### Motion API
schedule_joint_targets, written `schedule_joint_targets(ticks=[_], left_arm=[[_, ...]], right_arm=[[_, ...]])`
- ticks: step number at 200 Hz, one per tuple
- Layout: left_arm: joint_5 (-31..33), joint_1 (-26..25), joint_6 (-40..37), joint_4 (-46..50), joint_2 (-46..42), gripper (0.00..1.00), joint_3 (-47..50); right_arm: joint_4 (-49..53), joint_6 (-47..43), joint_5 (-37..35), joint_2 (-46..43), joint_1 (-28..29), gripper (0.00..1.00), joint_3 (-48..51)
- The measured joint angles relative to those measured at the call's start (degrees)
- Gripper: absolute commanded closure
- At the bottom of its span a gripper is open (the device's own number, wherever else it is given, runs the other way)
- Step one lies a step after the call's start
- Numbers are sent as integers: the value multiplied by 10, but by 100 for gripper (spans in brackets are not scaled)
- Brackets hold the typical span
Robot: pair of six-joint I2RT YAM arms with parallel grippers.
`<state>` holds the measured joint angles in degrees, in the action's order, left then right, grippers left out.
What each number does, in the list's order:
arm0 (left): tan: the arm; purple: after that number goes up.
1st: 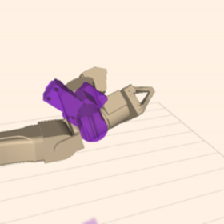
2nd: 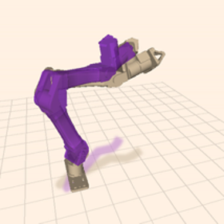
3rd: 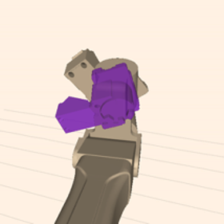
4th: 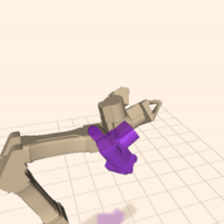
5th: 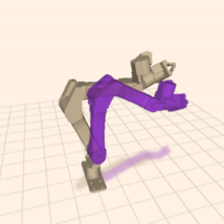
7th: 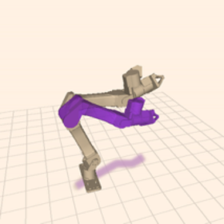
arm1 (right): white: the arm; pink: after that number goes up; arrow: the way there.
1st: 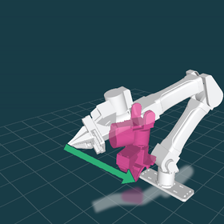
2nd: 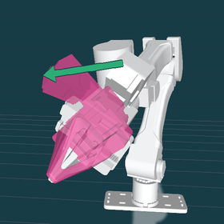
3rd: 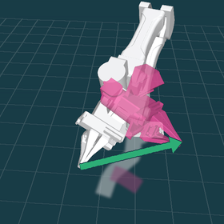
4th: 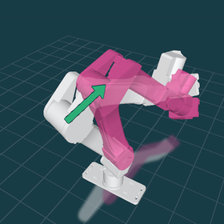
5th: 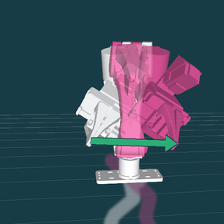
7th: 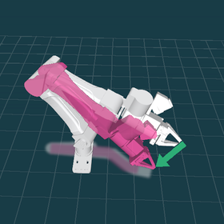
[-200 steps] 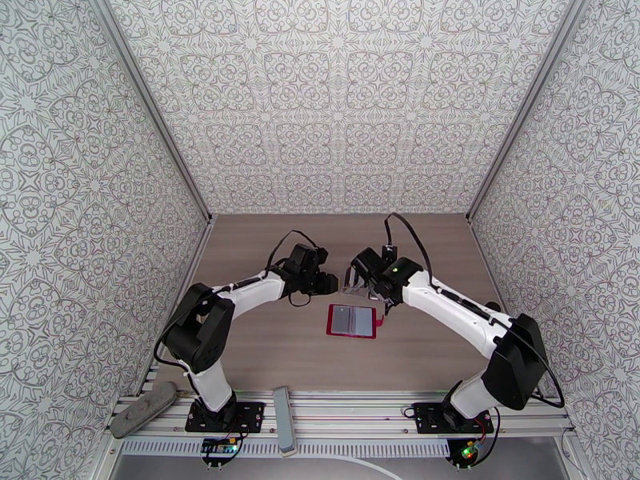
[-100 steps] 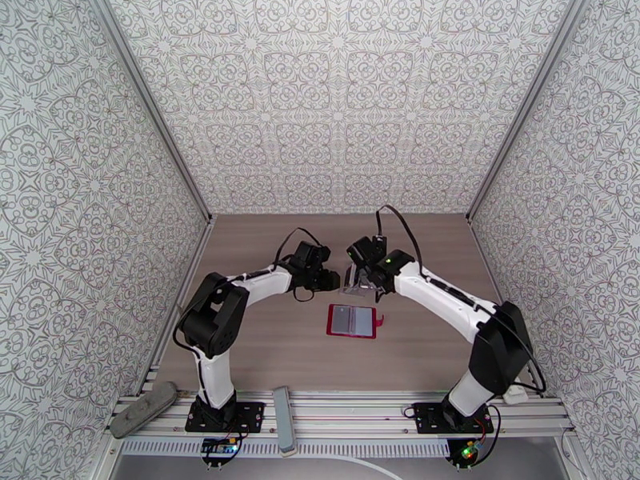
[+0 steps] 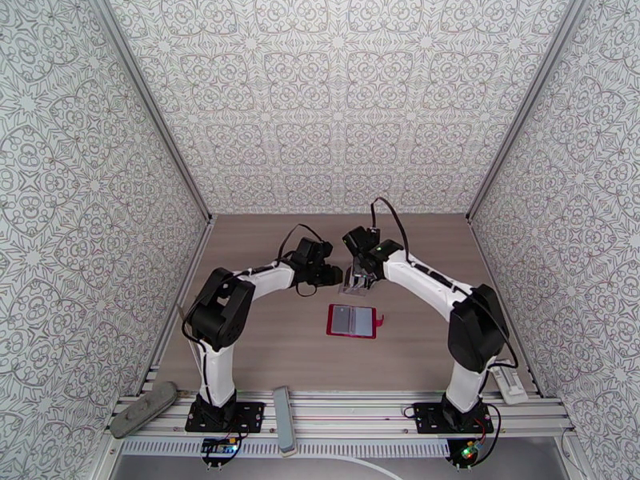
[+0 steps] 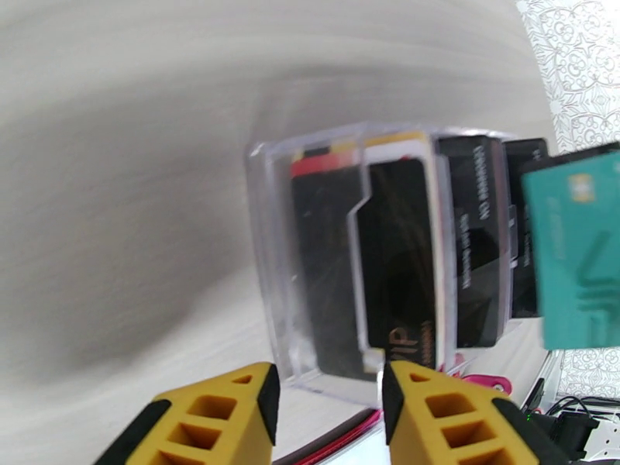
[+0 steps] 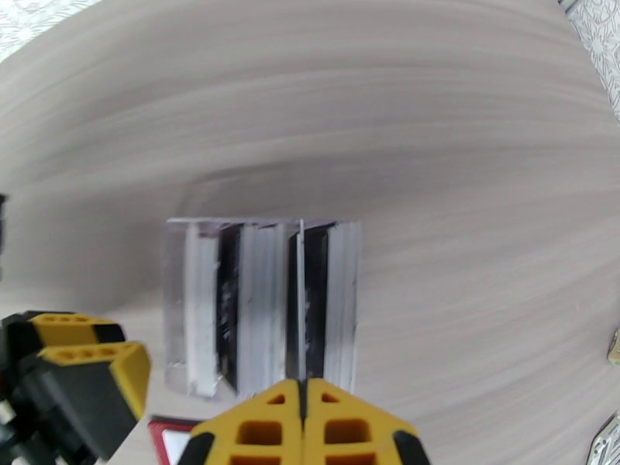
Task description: Put the credit cards into the card holder
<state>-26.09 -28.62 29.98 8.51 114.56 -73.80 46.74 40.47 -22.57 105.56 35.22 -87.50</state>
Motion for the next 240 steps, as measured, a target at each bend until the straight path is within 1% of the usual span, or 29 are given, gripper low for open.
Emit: schedule_joint_targets(ticks=[28, 103, 148, 197, 231, 240], left_arm=[[-5, -1, 0, -10, 4, 58, -4], [-13, -4, 0, -20, 33, 57, -11], [-17, -17, 0, -24, 34, 57, -11], [-31, -19, 2, -39, 47, 57, -11], [-35, -19, 9, -43, 49, 57, -11], [-36, -19, 11, -43, 49, 57, -11]], right_arm=[[-12, 0, 8, 7, -10, 100, 0], [-30, 0, 20, 18, -10, 100, 10], [-35, 0, 23, 18, -10, 100, 25], [-32, -1, 18, 23, -10, 90, 26], [-15, -9, 2, 27, -11, 80, 22], [-11, -9, -1, 31, -11, 80, 19]])
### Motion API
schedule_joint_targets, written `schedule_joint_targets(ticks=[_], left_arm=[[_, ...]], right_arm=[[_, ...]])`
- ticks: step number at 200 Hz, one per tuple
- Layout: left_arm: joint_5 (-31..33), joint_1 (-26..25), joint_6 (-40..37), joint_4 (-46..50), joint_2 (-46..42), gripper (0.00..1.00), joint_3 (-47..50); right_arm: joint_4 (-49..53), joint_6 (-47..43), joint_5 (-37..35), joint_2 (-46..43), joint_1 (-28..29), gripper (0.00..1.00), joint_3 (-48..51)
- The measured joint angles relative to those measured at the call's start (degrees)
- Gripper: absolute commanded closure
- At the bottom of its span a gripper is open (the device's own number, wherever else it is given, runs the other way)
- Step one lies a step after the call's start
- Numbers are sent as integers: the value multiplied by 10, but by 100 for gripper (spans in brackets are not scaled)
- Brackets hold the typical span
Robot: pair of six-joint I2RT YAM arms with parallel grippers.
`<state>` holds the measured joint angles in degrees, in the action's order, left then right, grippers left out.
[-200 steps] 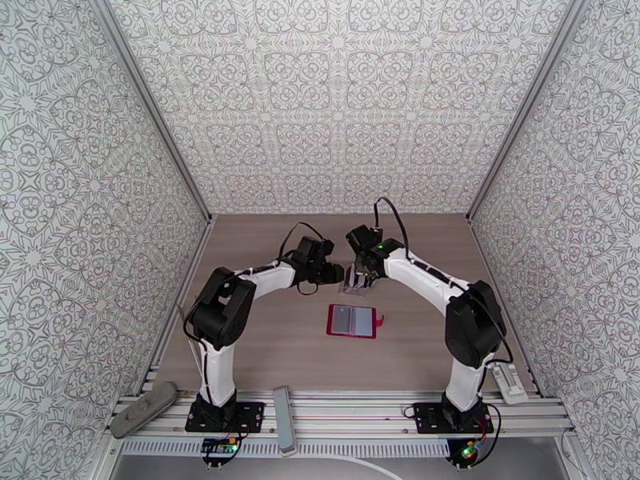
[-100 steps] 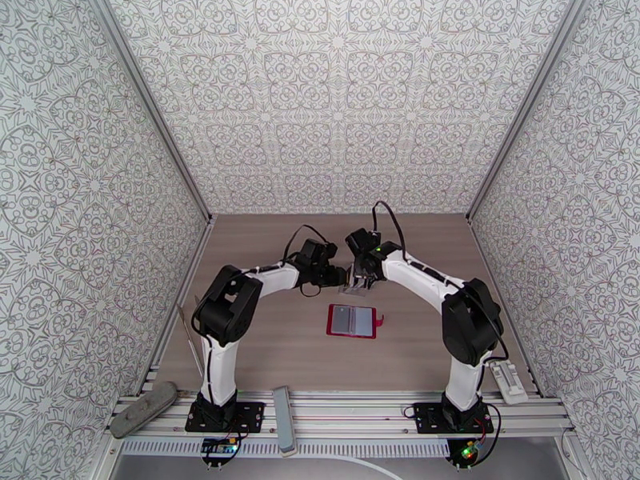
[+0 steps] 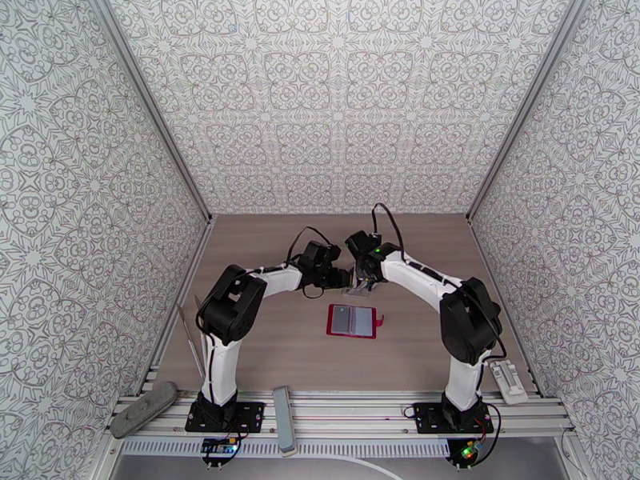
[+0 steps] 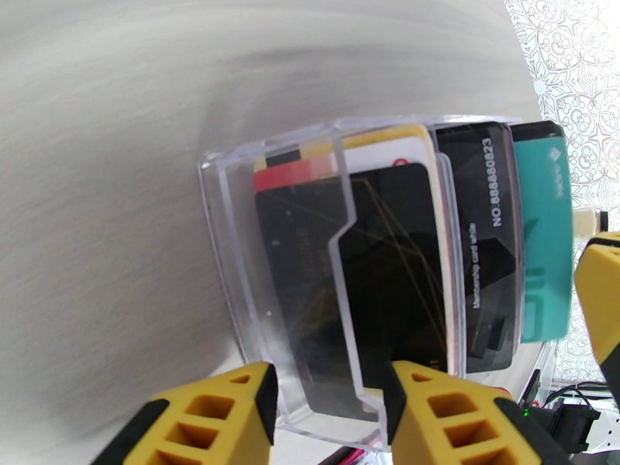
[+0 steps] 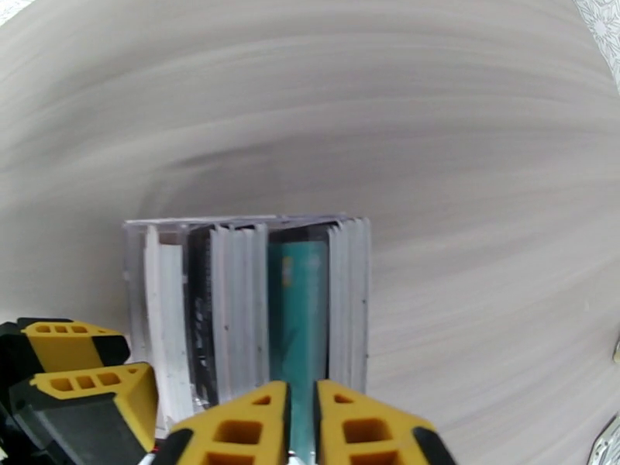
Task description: Put the credit cards into the card holder
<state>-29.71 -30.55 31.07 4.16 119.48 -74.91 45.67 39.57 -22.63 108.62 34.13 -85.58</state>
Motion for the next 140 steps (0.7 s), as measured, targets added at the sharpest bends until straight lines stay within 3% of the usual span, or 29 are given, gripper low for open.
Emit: schedule_joint_targets(ticks=[140], left_arm=[[-7, 0, 5, -5, 3, 58, 0]], right_arm=[[43, -30, -12, 61, -30, 66, -80]])
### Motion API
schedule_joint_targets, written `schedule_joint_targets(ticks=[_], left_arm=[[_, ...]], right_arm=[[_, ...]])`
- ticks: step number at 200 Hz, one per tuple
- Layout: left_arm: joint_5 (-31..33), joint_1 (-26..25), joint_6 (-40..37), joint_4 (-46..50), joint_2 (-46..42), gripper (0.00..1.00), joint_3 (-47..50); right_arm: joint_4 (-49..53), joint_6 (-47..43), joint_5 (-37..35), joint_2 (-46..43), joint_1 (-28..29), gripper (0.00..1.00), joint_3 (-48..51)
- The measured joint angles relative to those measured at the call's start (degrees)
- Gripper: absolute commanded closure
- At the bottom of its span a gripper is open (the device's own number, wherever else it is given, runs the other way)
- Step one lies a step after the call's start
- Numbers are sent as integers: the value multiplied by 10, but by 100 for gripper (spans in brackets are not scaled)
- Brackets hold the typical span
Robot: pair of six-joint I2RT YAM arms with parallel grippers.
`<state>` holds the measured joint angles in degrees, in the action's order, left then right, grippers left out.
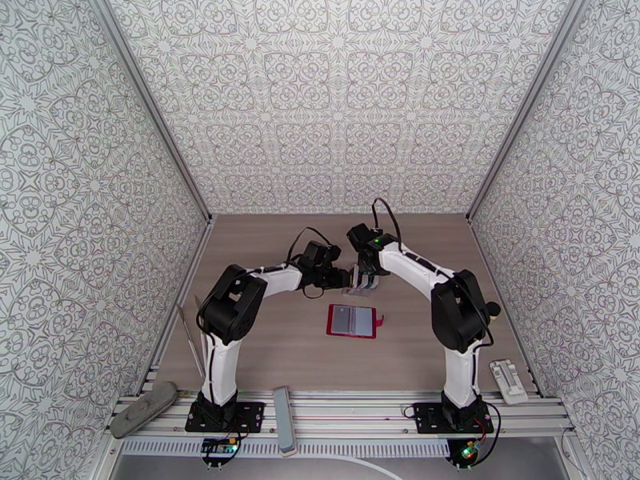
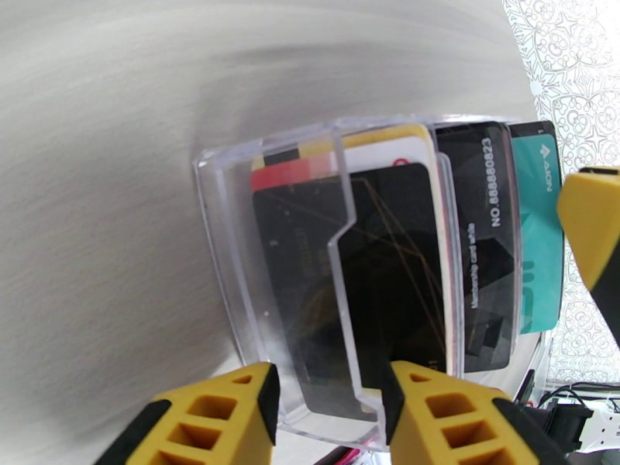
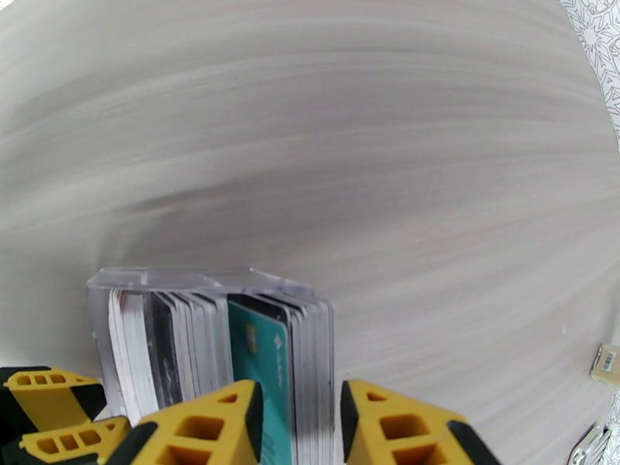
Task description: Put the credit cards into the card holder
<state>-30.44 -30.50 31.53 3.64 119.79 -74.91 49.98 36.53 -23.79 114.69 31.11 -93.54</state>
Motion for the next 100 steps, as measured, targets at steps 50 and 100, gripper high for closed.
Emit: schedule_joint_targets(ticks=[50, 100], left_arm=[[-1, 0, 2, -1, 1, 58, 0], [-7, 0, 7, -8, 4, 59, 0]], right_arm=[[2, -6, 5, 21, -7, 66, -11], [7, -10, 5, 23, -12, 68, -12]])
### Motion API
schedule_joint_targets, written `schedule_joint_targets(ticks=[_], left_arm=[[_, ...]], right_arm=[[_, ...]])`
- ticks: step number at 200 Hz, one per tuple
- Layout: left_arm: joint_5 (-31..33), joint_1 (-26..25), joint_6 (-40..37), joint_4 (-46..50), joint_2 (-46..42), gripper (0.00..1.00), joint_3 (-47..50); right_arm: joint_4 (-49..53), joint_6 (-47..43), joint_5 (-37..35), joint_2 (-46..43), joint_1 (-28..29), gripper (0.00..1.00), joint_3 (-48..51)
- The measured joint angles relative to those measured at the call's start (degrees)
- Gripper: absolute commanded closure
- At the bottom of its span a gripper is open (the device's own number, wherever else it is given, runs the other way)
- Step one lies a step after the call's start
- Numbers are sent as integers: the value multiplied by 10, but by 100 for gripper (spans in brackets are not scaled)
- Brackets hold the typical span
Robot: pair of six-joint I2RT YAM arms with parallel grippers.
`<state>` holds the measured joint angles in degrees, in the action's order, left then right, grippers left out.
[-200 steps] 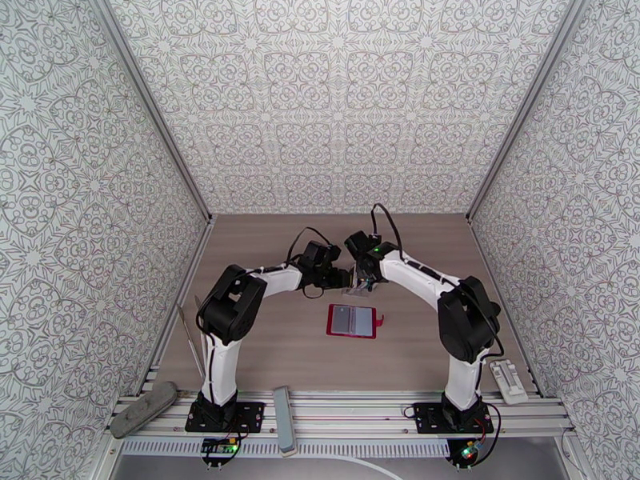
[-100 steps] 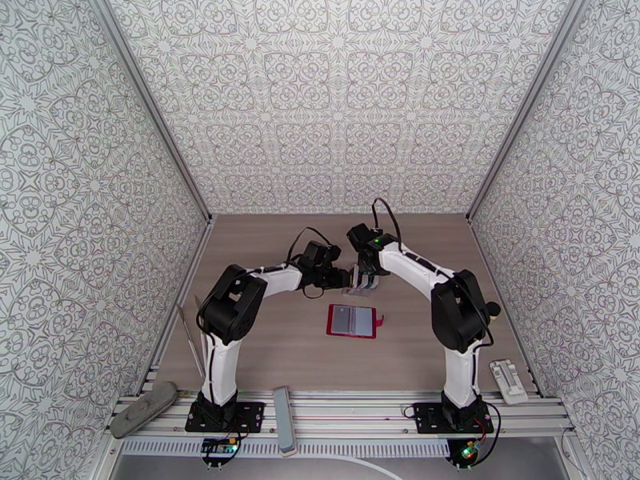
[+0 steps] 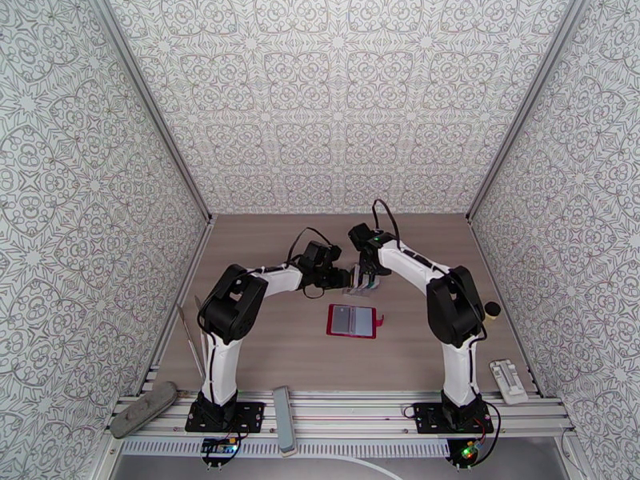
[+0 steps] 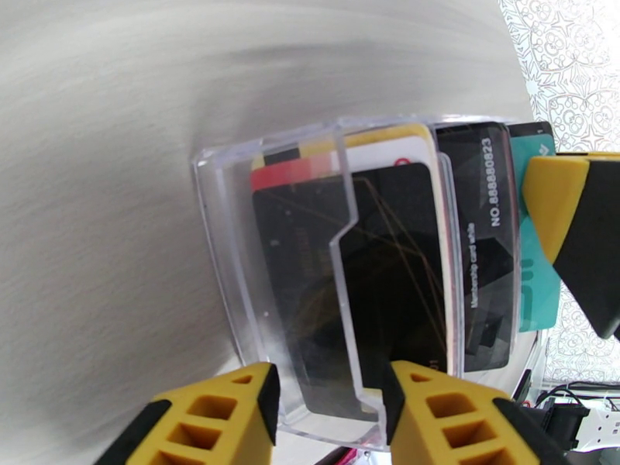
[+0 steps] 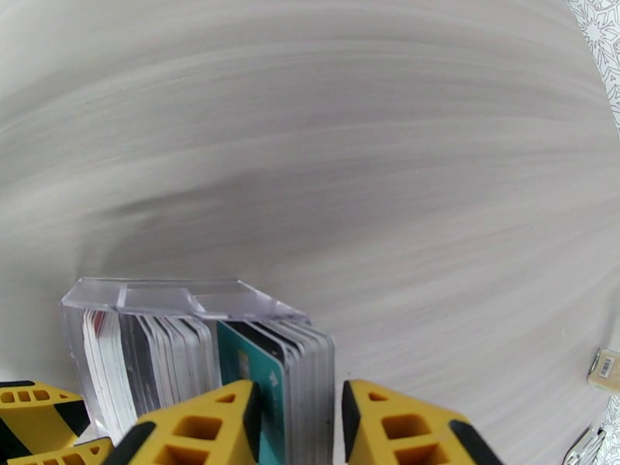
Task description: Put the credit cards into the card holder
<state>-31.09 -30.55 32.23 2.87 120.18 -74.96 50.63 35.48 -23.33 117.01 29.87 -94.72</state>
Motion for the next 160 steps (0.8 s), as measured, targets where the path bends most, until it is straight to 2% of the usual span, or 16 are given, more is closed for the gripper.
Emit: schedule_joint_targets(ticks=[119, 160], left_arm=[[-3, 0, 8, -6, 2, 59, 0], [-3, 0, 8, -6, 2, 59, 0]], right_arm=[[5, -10, 0, -1, -7, 73, -9], [9, -10, 0, -1, -9, 78, -15]])
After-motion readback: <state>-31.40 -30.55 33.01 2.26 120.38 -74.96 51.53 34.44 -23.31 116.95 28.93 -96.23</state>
